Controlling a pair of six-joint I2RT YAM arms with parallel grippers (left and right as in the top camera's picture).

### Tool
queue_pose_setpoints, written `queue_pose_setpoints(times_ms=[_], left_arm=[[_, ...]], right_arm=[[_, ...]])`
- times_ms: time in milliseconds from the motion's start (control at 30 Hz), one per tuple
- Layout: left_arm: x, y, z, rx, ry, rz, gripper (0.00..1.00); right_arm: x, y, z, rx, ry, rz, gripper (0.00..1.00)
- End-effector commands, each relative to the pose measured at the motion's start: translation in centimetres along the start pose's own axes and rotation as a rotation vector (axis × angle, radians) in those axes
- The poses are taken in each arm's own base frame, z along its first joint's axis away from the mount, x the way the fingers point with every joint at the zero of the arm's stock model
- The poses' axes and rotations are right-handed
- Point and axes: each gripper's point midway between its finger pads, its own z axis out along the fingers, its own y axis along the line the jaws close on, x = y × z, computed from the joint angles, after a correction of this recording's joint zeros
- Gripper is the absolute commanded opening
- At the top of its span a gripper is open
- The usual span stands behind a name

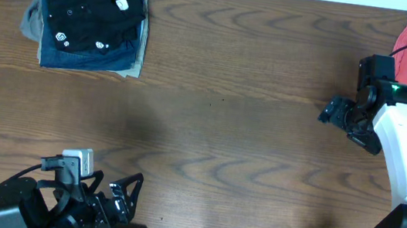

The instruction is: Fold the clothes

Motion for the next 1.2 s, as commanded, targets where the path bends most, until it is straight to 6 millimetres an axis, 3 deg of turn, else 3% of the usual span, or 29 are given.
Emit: queue_pose_setpoints(times_ms=[0,433,767,1167], left_arm=[[0.0,0.4,0.6,0.009,-0.022,0.04,0.98],[-4.8,0.6,5.3,0.148,-0.471,0.467,0.98],[-6.5,5.2,8.2,-0.012,-0.669,0.419,0.98],[-6.7,7.8,10.1,-0.072,-0.778,0.415,0.98]], right_arm=[[-0.3,-0.3,-0.1,0.014,-0.012,-0.003,0.99],[-0.3,-0.3,-0.1,0.014,-0.012,-0.004,0.99],[-0.3,-0.3,-0.1,0.014,-0.012,-0.004,0.99],[-0.3,-0.3,-0.1,0.014,-0.012,-0.004,0.99]])
